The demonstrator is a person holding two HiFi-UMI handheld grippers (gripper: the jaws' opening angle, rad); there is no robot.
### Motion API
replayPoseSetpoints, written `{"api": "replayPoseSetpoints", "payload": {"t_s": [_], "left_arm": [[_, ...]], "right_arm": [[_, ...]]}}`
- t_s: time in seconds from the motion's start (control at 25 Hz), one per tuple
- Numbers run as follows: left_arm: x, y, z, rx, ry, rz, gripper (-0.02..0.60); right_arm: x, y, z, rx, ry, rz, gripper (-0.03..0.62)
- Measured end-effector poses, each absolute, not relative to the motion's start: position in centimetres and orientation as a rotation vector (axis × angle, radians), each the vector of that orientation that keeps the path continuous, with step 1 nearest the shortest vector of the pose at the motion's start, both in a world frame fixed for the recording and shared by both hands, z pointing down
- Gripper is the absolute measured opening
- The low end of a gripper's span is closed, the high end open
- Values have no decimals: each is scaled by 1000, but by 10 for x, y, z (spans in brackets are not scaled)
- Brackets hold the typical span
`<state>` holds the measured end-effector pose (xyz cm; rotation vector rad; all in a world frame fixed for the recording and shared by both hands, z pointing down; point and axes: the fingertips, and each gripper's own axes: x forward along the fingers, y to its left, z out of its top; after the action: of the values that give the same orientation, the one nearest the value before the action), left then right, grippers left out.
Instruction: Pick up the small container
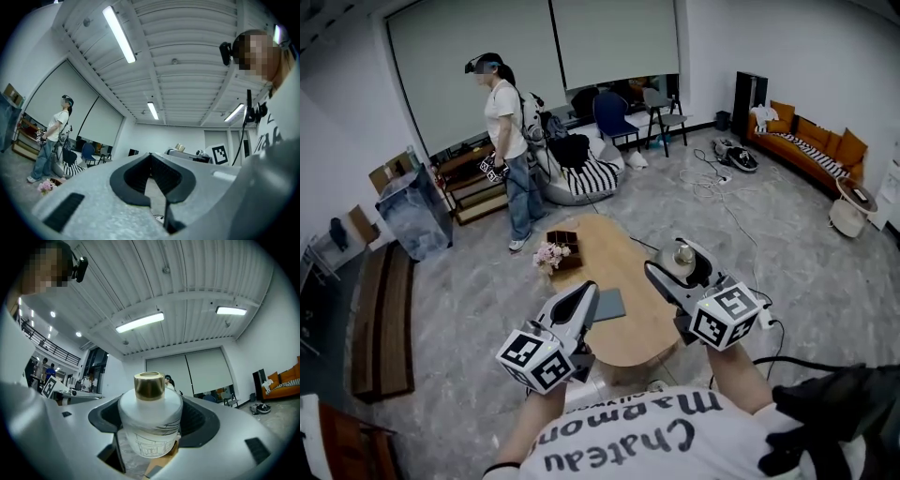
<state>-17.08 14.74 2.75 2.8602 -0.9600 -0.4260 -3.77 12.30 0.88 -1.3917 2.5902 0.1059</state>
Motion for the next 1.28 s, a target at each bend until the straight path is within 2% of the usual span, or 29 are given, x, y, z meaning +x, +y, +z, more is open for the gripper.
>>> {"api": "replayPoseSetpoints", "payload": {"t_s": [0.28, 0.64, 1.28], "left_arm": [[-170, 193, 27, 2850, -992, -450, 14], [-130, 220, 31, 2865, -994, -374, 14], [-24, 272, 57, 2721, -1151, -443, 14]], "right_arm": [[-29, 178, 9, -1389, 2541, 77, 334], [-1, 192, 7, -1332, 2542, 23, 334], [116, 240, 27, -1179, 2597, -84, 334]]}}
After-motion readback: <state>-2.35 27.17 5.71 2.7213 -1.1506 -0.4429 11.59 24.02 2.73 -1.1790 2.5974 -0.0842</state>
